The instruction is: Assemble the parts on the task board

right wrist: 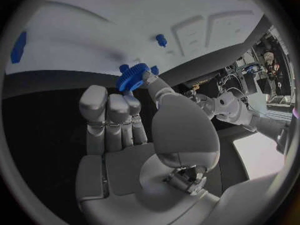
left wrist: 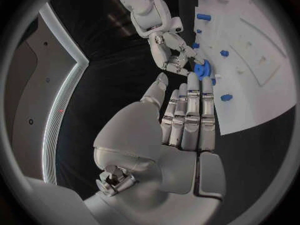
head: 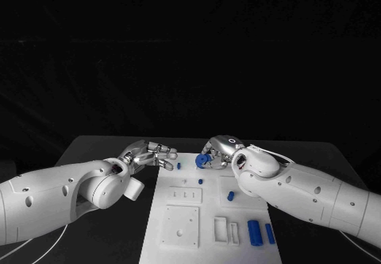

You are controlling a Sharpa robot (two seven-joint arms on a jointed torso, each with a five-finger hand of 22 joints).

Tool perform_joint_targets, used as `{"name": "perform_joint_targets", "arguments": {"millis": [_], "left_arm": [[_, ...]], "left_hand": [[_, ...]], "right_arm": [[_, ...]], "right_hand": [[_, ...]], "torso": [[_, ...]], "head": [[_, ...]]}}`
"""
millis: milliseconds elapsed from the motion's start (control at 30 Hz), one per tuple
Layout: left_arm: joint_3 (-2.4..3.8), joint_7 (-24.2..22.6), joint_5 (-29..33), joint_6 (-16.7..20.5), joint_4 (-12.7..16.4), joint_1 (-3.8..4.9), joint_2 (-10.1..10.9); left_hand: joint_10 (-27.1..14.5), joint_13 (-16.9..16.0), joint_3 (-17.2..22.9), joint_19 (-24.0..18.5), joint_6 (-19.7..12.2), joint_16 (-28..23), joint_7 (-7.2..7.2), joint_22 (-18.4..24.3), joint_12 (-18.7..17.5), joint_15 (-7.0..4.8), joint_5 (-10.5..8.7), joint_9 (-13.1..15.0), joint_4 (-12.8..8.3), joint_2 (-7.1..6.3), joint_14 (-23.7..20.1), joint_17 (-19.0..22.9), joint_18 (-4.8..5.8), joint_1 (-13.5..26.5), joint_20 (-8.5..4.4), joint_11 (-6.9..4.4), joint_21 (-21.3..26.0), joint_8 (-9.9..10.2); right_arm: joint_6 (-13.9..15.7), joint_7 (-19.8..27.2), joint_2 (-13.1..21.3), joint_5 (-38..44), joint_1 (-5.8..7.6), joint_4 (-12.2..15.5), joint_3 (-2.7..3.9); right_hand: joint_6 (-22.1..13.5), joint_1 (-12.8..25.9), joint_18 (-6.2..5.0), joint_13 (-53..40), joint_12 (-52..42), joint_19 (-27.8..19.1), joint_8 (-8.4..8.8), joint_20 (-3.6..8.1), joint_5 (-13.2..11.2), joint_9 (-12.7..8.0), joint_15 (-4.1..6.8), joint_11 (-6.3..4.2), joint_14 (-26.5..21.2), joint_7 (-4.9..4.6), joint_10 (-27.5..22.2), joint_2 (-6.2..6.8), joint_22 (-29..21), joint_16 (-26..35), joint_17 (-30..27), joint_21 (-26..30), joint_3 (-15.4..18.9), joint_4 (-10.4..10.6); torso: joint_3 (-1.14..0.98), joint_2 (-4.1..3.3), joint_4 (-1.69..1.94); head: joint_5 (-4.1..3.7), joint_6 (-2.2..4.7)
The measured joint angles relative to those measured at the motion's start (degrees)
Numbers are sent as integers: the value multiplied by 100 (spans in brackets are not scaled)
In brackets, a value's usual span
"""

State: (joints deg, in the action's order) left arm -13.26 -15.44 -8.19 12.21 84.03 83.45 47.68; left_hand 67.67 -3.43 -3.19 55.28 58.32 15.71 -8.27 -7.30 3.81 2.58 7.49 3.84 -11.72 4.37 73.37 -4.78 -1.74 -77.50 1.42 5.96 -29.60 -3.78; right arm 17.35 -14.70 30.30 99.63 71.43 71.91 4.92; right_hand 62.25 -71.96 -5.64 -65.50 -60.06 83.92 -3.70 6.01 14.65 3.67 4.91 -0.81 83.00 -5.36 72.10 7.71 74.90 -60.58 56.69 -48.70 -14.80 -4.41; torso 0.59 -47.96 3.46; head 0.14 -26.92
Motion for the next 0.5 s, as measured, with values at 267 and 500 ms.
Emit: {"name": "perform_joint_targets", "arguments": {"millis": [267, 500], "left_arm": [[1, 1, 0, 1, 6, 0, -13], [1, 3, 0, 1, 9, 0, -29]], "left_hand": [[0, 0, 0, 0, -36, 0, -6, 5, 0, 0, 0, 0, 0, 0, 0, 0, 0, 0, 0, 0, 0, 0], [0, 0, 0, 0, -36, 0, -6, 5, 0, 0, 0, 0, 0, 0, 0, 0, 0, 0, 0, 0, 0, 0]], "right_arm": [[132, -38, -238, 129, -42, -148, -106], [208, -55, -377, 186, -78, -324, -153]], "right_hand": [[16, 0, 0, 0, 0, 0, 1, 0, 0, -1, 0, 0, 0, 16, 0, 0, 2, 0, -12, 0, -56, 22], [15, 0, 0, 1, 1, 0, 2, 0, 0, -2, 0, 0, 0, 16, 0, 0, 4, 0, -14, 0, -72, 6]], "torso": [[2, -11, 8], [2, -14, 14]], "head": [[36, -2], [48, -17]]}}
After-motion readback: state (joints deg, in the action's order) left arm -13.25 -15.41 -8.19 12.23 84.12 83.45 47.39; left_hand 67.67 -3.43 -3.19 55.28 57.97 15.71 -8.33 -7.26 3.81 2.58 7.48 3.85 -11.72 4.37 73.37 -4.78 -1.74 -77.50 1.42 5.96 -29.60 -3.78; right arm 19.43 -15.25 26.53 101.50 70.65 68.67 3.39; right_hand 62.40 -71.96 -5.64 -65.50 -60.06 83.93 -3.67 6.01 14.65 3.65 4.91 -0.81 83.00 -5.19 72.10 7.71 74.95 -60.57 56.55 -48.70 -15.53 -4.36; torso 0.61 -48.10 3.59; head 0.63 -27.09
